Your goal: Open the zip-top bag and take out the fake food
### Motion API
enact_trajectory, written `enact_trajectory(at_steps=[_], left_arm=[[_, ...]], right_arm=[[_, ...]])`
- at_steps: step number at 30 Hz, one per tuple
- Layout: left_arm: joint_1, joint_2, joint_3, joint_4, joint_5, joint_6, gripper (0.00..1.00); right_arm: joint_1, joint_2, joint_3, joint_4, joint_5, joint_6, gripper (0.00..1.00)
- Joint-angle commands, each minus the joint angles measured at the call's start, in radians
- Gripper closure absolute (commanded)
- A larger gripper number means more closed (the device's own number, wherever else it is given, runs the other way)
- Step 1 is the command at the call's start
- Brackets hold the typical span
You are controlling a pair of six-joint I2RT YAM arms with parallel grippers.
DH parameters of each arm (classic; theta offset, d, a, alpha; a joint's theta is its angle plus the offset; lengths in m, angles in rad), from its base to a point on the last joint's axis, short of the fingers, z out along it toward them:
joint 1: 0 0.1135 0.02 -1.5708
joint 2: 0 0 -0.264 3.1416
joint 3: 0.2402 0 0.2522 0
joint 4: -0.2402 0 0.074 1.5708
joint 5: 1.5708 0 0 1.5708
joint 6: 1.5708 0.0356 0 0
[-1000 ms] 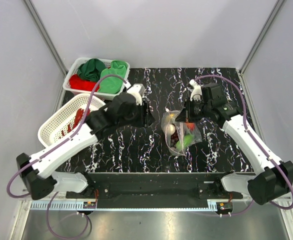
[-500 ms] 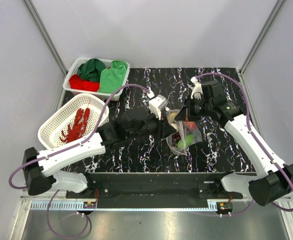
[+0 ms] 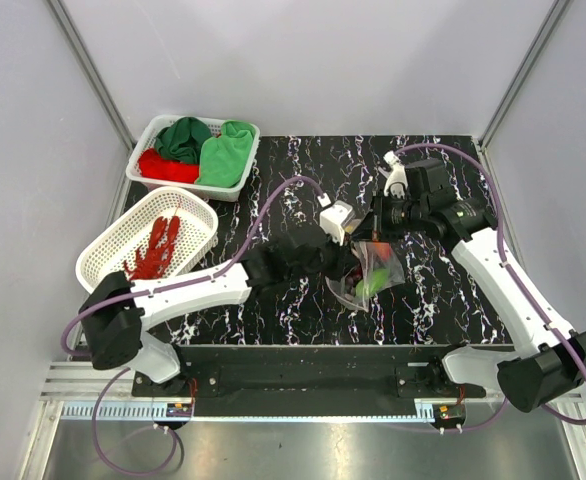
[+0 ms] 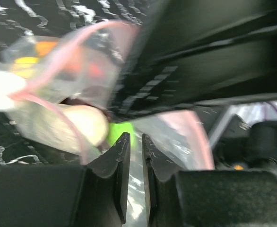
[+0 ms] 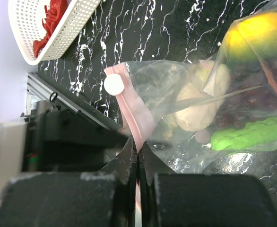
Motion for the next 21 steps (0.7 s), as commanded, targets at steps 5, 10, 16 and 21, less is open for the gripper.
enact_trajectory(at_steps=[5, 10, 16, 21], left_arm=[[-0.030, 0.022, -0.049, 0.129, -0.343, 0.051, 0.63], [-0.045, 0.074, -0.009, 0.054, -0.418, 0.040, 0.47], [-0.053, 0.112, 0.001, 0.017, -0.487, -0.003, 0.32], [-0.053, 0.118, 0.071, -0.035, -0.424, -0.039, 0.37]], right_arm=[[0.009, -0.024, 0.072, -0.009, 0.002, 0.008, 1.00], [0.009, -0.027, 0.070, -0.012, -0.003, 0.000, 1.00], [0.009, -0.020, 0.064, -0.011, -0.014, 0.000, 1.00], [0.009, -0.014, 0.066, -0.006, -0.015, -0.006, 1.00]])
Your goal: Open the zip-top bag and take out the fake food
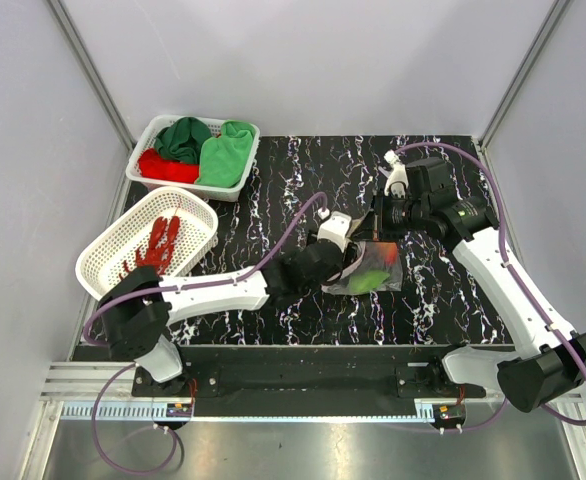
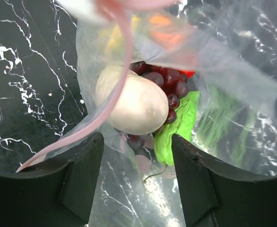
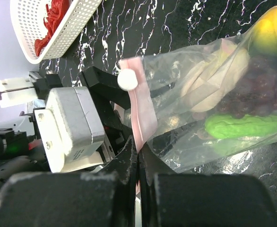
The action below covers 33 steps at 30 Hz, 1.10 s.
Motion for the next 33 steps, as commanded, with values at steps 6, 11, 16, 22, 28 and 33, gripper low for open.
enact_trajectory(at_steps=[6, 11, 16, 22, 28, 33], left_arm=[[0.002, 0.000, 0.202, -0.172, 0.045, -0.263, 0.44], [0.005, -0.030, 0.191, -0.143, 0.120, -0.320, 0.54], [0.026, -0.021, 0.161, -0.071, 0.134, -0.332, 0.57], [0.033, 0.019, 0.171, -0.041, 0.084, -0.309, 0.44], [0.031, 0.046, 0.174, -0.066, -0.037, -0.236, 0.34], [0.031, 0.094, 0.187, -0.061, -0.082, -0.197, 0.33]], right_arm=[[0.008, -0.013, 0.031, 0.021, -0.008, -0.007, 1.00], [0.007, -0.017, 0.030, 0.021, -0.005, -0.008, 1.00], [0.007, -0.022, 0.028, 0.021, -0.010, -0.005, 1.00], [0.007, -0.028, 0.028, 0.020, -0.016, -0.005, 1.00], [0.007, -0.031, 0.028, 0.017, -0.019, -0.010, 1.00], [0.005, -0.027, 0.025, 0.020, -0.025, -0.011, 1.00]])
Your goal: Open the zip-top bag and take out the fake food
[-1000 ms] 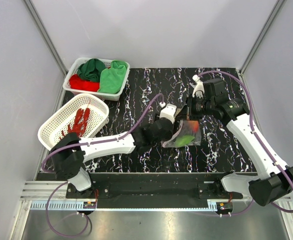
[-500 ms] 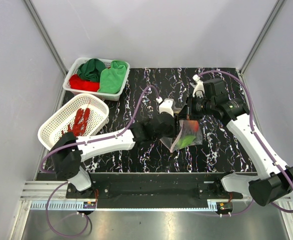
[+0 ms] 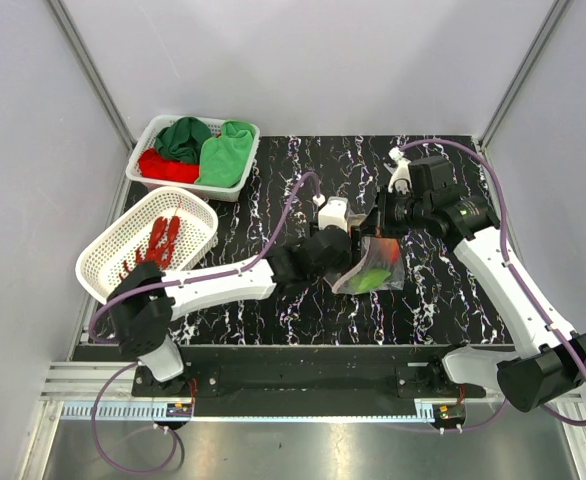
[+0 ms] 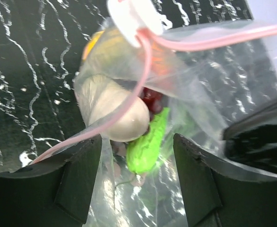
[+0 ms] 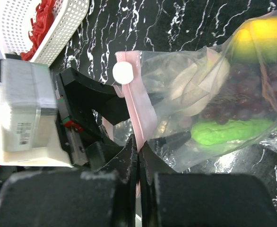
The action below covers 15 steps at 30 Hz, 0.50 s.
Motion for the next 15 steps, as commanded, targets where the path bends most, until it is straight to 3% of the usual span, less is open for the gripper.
enact_trajectory(at_steps=[1, 9, 15], left_arm=[[0.009, 0.061, 0.038, 0.050, -0.112, 0.046, 0.33], [0.011, 0.144, 0.104, 0.028, -0.264, 0.021, 0.30], [0.009, 0.100, 0.101, 0.040, -0.096, 0.043, 0.46]], right_arm=[[0.016, -0.027, 0.025, 0.007, -0.087, 0.006, 1.00], [0.016, -0.027, 0.021, 0.013, -0.099, 0.007, 1.00], [0.016, -0.028, 0.021, -0.006, -0.047, -0.009, 1.00]])
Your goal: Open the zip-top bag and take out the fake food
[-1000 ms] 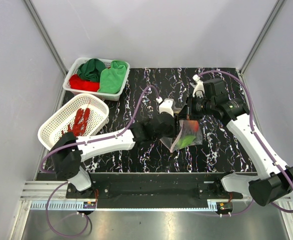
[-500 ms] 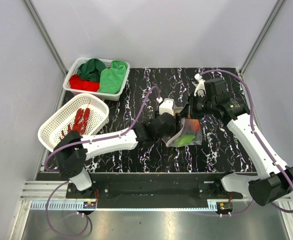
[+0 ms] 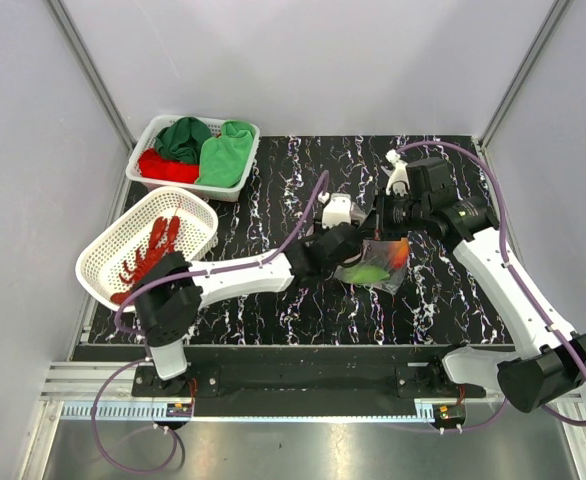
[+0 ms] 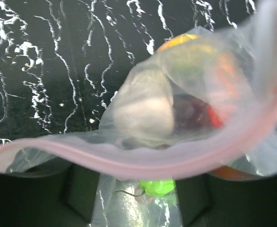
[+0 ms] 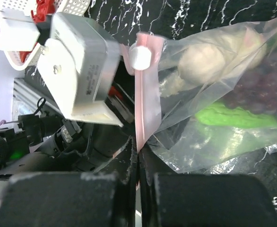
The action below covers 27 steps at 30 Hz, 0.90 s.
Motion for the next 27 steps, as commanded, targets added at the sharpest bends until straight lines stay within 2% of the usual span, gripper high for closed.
enact_trajectory(at_steps=[1, 4, 6, 10, 13, 16, 21, 27], left_arm=[[-0.007, -0.092, -0.033, 0.076, 0.147, 0.017, 0.48], [-0.003, -0.173, -0.117, 0.166, 0.266, -0.004, 0.56], [0.005, -0.192, -0.124, 0.164, 0.298, -0.029, 0.64], [0.034, -0.181, -0.114, 0.154, 0.369, -0.110, 0.65], [0.037, -0.175, -0.118, 0.214, 0.417, -0.110, 0.62], [0.037, -0.168, -0.109, 0.246, 0.418, -0.072, 0.51], [0.036, -0.157, -0.114, 0.297, 0.320, 0.043, 0.41], [0.036, -0.099, -0.108, 0.317, 0.217, 0.132, 0.34]], right_arm=[[0.011, -0.023, 0.024, 0.006, -0.038, -0.003, 1.00], [0.011, -0.009, 0.032, 0.006, -0.039, -0.008, 1.00], [0.011, 0.000, 0.039, 0.006, -0.041, -0.006, 1.00], [0.011, -0.006, 0.047, 0.008, -0.039, 0.011, 1.00], [0.011, -0.006, 0.046, 0.003, -0.039, 0.009, 1.00], [0.011, -0.006, 0.041, 0.001, -0.039, 0.006, 1.00], [0.011, -0.005, 0.041, 0.000, -0.052, 0.005, 1.00], [0.011, -0.006, 0.046, 0.000, -0.061, 0.005, 1.00]])
